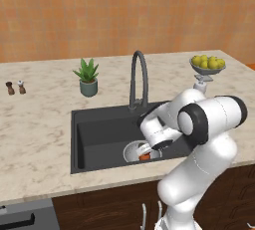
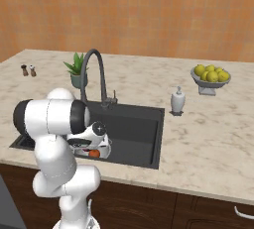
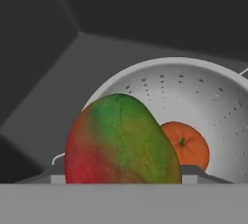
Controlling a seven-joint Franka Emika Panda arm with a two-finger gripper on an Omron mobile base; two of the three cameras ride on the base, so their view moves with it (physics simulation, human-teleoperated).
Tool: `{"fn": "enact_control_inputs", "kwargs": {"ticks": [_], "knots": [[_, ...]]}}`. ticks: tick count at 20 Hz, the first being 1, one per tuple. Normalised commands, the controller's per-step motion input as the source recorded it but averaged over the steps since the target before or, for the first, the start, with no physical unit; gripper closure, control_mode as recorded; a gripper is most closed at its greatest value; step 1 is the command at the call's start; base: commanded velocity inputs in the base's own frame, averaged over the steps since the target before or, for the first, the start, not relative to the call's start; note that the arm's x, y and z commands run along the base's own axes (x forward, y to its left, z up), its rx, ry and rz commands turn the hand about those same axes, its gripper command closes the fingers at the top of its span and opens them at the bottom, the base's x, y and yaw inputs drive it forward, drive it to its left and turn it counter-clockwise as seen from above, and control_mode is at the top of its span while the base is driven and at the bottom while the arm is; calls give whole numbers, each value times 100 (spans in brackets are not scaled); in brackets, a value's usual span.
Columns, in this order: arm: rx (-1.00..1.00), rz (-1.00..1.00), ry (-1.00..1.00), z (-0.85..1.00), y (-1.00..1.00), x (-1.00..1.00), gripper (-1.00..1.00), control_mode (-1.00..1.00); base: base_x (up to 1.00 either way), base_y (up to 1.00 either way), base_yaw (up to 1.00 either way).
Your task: Put the colander in the sink, put the orange, mango in the colander, and turn on the sink faucet and pour water over the colander.
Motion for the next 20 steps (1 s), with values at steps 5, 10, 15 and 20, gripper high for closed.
{"fn": "enact_control_inputs", "kwargs": {"ticks": [5, 10, 15, 20], "knots": [[0, 0, 0, 0, 0, 0, -100, -100, 0, 0, 0], [0, 0, 0, 34, -3, 2, -100, -100, 0, 0, 0], [4, 0, 0, 88, -39, 0, -100, -100, 0, 0, 0], [13, 0, 2, 100, -63, 11, -100, -100, 0, 0, 0]]}}
